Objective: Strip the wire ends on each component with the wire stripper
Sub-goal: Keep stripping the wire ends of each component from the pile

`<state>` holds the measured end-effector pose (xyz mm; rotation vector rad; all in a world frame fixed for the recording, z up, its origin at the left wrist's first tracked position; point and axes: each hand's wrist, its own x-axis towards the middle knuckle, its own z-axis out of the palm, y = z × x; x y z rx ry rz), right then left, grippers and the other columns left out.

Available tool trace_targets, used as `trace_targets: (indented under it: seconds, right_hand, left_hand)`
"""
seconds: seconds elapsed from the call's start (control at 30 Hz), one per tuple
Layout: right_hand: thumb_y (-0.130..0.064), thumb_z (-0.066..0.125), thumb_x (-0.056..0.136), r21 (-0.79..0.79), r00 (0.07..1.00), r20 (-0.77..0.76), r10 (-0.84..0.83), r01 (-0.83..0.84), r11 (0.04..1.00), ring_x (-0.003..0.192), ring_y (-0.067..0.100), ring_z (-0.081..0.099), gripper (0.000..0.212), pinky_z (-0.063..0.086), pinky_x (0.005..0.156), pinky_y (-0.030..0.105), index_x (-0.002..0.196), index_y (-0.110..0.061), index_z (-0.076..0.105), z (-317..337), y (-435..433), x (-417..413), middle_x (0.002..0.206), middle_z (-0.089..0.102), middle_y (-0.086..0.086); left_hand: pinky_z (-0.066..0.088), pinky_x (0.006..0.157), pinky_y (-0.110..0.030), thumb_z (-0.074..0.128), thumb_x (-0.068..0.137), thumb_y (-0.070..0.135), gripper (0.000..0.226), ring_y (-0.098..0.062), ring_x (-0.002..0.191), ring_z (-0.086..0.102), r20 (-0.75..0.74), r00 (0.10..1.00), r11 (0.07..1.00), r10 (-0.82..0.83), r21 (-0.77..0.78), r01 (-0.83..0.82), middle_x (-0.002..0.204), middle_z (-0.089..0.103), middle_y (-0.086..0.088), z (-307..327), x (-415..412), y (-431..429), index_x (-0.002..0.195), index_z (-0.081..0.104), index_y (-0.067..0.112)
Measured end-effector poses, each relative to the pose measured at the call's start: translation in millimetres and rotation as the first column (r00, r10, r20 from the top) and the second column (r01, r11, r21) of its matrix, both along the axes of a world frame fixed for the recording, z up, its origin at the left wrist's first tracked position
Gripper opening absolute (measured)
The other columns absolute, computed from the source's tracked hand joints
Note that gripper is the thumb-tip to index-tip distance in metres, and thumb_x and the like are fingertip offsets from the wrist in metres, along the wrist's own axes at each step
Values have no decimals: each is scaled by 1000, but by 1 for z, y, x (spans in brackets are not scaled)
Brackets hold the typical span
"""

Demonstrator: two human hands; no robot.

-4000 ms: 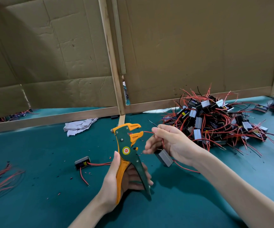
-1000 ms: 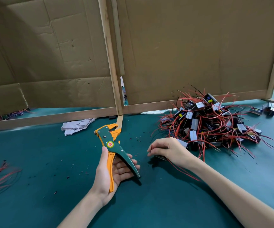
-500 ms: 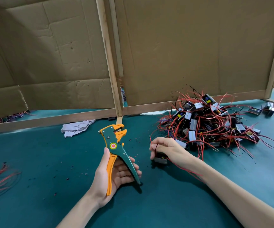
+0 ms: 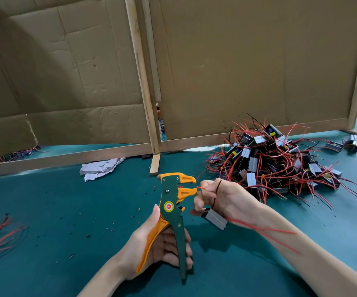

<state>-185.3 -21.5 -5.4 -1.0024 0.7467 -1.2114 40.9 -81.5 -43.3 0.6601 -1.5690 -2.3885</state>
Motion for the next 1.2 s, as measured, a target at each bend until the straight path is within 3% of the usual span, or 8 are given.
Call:
trace_targets:
  seconds: [0.2,0.33,0.57,0.77,0.87,0.97,1.1,1.2]
  right_hand:
    - [-19,40,79,-32,1000,-20,-4,3,999,69,22,61,24,55,82,39,55,-19,43,0,0,0,69,64,13]
    - [-18,35,82,-19,1000,-12,-27,27,999,68,23,60,28,56,81,39,54,-19,42,2,1,3,67,63,14]
    - [-16,35,82,-27,999,-11,-42,42,999,68,23,60,25,56,79,38,57,-16,37,6,5,4,66,63,13]
    - [-14,37,81,2,999,33,-36,36,999,65,23,60,30,57,80,41,52,-18,42,5,4,8,64,61,14]
    - [-14,38,81,15,998,34,-51,50,999,65,23,59,28,56,81,42,53,-17,41,4,3,7,64,59,14]
    - [-18,40,86,5,997,14,-81,81,997,65,24,57,23,50,82,43,63,-15,37,4,2,3,63,57,10]
    - [-21,36,102,56,989,6,-150,150,987,57,20,49,28,55,83,47,75,-13,42,1,0,-3,59,39,4]
    - [-35,45,94,61,976,-20,-219,220,974,55,17,44,31,56,83,47,77,-9,48,1,0,-2,60,34,2]
  left_hand:
    - [48,89,-43,32,86,79,87,-38,101,63,-4,997,996,-78,-37,78,106,67,-19,-1,-1,2,113,63,3]
    - [52,79,-41,29,81,78,85,-36,81,66,-25,996,989,-86,-126,82,86,66,-20,2,-5,8,93,68,3]
    - [52,60,-37,30,75,73,84,-33,61,60,-33,999,989,36,-141,-41,72,58,-23,6,-7,19,79,62,-4]
    - [37,45,-25,33,59,88,81,-21,39,39,11,970,952,243,-195,-237,54,41,-12,-2,-14,27,58,54,10]
    - [44,51,-30,31,66,84,82,-26,47,51,-23,985,970,170,-171,-171,61,51,-18,1,-14,25,66,61,7]
    - [54,70,-42,27,72,74,91,-41,78,66,-78,992,987,97,-124,-106,87,63,-31,4,-14,19,93,65,-6]
    - [54,70,-41,28,72,72,91,-42,82,67,-91,991,988,99,-109,-109,90,64,-32,3,-14,18,96,64,-8]
    - [54,71,-41,28,73,73,90,-43,83,67,-82,991,984,106,-133,-116,90,65,-32,3,-14,19,95,67,-6]
